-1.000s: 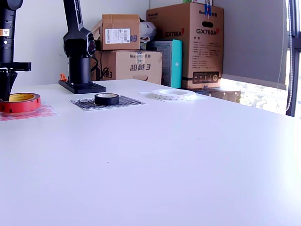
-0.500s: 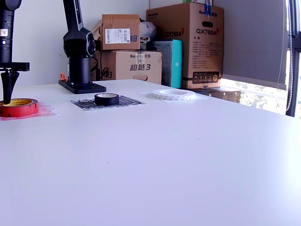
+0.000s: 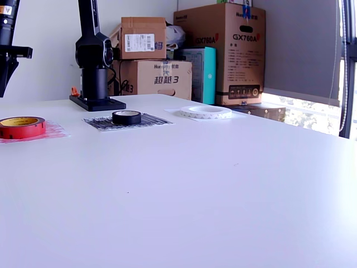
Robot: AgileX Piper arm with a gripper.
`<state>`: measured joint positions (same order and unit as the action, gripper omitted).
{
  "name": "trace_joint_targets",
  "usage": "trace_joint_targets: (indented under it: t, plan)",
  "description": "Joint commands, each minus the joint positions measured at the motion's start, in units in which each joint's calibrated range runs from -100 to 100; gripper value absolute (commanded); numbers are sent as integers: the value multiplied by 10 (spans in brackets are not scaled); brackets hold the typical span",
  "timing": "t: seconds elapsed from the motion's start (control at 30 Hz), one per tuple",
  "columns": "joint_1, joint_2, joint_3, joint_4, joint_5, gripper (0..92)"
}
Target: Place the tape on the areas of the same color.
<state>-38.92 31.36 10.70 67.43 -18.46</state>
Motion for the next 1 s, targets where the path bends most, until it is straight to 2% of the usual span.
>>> trace_joint_targets:
  t: [0.0, 0.3, 0.6, 0.97]
  plan:
    - [46, -61, -1, 2, -1, 463]
    - [205, -125, 1, 2, 2, 463]
    - [354, -181, 5, 2, 52, 463]
    - [456, -240, 37, 3, 46, 462]
